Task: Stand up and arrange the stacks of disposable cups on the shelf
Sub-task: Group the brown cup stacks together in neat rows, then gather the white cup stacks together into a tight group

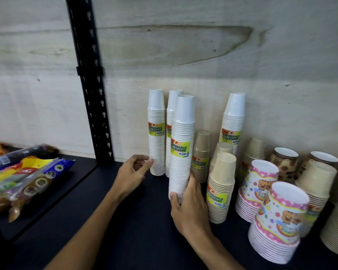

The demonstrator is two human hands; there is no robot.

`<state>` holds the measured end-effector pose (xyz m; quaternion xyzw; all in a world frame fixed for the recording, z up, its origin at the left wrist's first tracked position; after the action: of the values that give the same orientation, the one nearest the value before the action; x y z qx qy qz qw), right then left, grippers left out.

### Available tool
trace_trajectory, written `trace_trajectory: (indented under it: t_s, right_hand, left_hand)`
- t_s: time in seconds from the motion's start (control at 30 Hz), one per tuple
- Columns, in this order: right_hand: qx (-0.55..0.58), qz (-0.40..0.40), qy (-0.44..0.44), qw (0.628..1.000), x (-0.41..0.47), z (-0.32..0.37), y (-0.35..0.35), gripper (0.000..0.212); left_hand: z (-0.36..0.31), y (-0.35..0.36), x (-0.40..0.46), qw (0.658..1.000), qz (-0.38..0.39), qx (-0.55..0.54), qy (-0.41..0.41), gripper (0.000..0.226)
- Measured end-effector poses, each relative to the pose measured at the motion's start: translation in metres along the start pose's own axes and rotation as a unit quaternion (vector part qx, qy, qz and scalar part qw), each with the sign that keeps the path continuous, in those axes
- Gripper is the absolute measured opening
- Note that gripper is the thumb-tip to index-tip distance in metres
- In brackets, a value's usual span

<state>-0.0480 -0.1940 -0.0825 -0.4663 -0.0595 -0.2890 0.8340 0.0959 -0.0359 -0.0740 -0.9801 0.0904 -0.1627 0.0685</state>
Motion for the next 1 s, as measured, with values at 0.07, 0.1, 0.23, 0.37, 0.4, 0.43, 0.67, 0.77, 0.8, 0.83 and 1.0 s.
trace_trajectory:
  t_s: [0.07, 0.1, 0.23, 0.37, 0.4, 0.43, 0.67, 0.77, 0.8, 0.83, 1.0]
  right_hand:
    - [0.004, 0.012, -0.007, 1.000, -0.002, 0.012, -0.002, 0.072]
    - [-0.001, 0.017, -0.020, 1.000, -0.003, 0.022, -0.005, 0.071]
    - [0.016, 0.039, -0.016, 0.999, 0.004, 0.025, 0.009, 0.068]
    - [0.060, 0.047, -0.005, 0.997, 0.002, 0.021, 0.022, 0.068]
    - [0.069, 0.049, -0.005, 0.996, 0.003, 0.019, 0.025, 0.067]
    - [0.074, 0.053, -0.007, 0.996, 0.005, 0.017, 0.029, 0.067]
    - [0.062, 0.082, -0.010, 0.995, 0.000, 0.023, 0.022, 0.059]
    - [-0.010, 0.112, -0.041, 0.993, -0.010, 0.031, 0.013, 0.053]
    - [-0.030, 0.122, -0.048, 0.991, -0.013, 0.033, 0.010, 0.052]
    - [-0.046, 0.129, -0.055, 0.989, -0.016, 0.035, 0.007, 0.051]
    - [-0.093, 0.106, -0.097, 0.985, -0.023, 0.054, -0.028, 0.048]
  left_hand:
    - [-0.025, -0.007, -0.011, 0.997, 0.025, -0.073, 0.023, 0.043]
    - [-0.042, -0.015, -0.016, 0.995, 0.034, -0.088, 0.042, 0.047]
    - [-0.061, -0.018, -0.022, 0.988, 0.070, -0.120, 0.066, 0.049]
    - [-0.056, -0.009, -0.029, 0.986, 0.097, -0.124, 0.056, 0.039]
    - [-0.055, -0.005, -0.030, 0.986, 0.108, -0.120, 0.051, 0.044]
    - [-0.053, -0.001, -0.030, 0.986, 0.117, -0.111, 0.050, 0.050]
    - [-0.050, -0.006, -0.025, 0.989, 0.107, -0.076, 0.063, 0.058]
    - [-0.047, -0.010, -0.022, 0.989, 0.109, -0.069, 0.066, 0.058]
    - [-0.045, -0.012, -0.021, 0.989, 0.110, -0.068, 0.067, 0.058]
    - [-0.044, -0.014, -0.019, 0.989, 0.109, -0.065, 0.069, 0.059]
    - [-0.039, -0.020, -0.015, 0.990, 0.105, -0.042, 0.079, 0.063]
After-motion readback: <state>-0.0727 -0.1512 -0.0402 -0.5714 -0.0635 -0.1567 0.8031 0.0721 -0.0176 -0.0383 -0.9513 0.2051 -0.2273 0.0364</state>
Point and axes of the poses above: each hand's wrist, its own x-axis towards the middle knuckle, its own y-axis out of the palm, z = x × y, the point moved 7 cm from there along x, towards the middle knuckle, and after that the axes turned 9 degrees about -x, right-handed, at the moved point
